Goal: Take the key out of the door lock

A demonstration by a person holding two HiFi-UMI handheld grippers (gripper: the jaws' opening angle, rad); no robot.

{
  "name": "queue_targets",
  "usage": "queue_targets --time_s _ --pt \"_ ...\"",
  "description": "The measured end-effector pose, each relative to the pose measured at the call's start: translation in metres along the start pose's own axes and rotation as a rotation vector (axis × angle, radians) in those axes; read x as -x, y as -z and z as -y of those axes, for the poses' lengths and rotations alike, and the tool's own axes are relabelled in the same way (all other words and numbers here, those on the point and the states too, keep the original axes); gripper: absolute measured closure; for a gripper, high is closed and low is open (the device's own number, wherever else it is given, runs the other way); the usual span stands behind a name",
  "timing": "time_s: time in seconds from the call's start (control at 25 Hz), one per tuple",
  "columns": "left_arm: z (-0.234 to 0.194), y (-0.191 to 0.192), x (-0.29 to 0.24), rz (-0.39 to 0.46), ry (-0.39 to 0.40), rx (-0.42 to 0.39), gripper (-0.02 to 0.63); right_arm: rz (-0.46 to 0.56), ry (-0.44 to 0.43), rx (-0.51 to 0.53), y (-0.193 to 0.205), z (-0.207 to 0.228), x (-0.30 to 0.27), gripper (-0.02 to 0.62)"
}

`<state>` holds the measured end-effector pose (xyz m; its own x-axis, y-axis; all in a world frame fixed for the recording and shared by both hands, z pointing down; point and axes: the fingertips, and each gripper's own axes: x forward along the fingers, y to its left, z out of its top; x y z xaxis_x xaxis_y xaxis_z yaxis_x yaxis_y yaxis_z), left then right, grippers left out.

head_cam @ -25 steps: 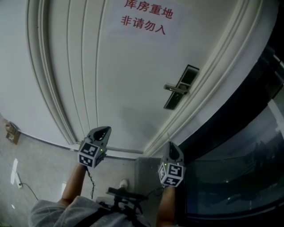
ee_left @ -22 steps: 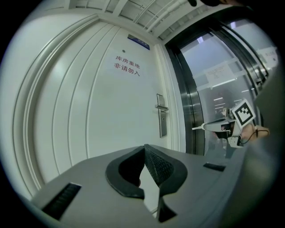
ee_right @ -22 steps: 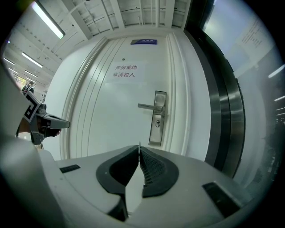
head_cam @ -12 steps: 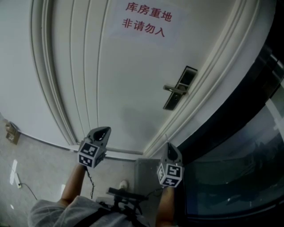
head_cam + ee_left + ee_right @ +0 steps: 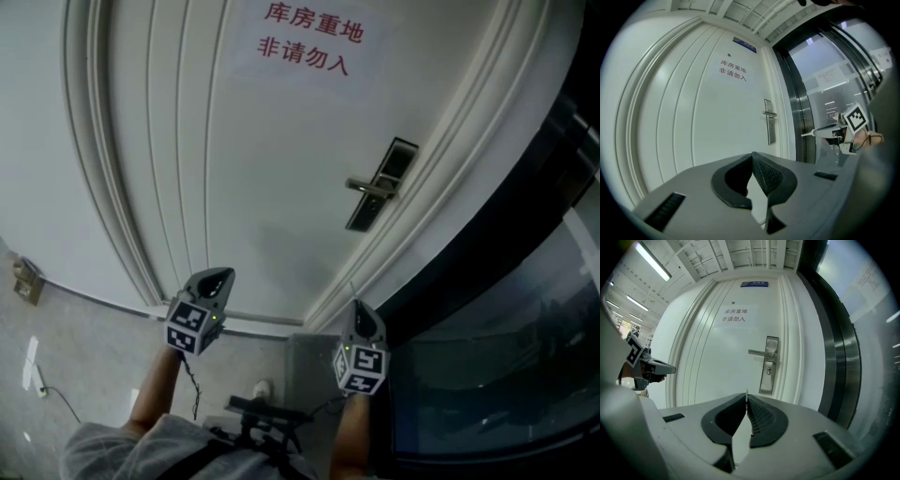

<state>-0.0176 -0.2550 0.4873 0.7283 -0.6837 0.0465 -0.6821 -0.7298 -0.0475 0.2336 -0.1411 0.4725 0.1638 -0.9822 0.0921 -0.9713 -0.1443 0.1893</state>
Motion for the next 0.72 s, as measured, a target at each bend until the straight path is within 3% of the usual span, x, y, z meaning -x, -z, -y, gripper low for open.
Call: queue_targets --time_s 0.72 --pt "-0.0052 0.0023 0.0025 -0.006 -0.003 -0.004 0.601 -0.002 -0.005 0.007 -0.0002 -0.0028 -0.0002 0.575"
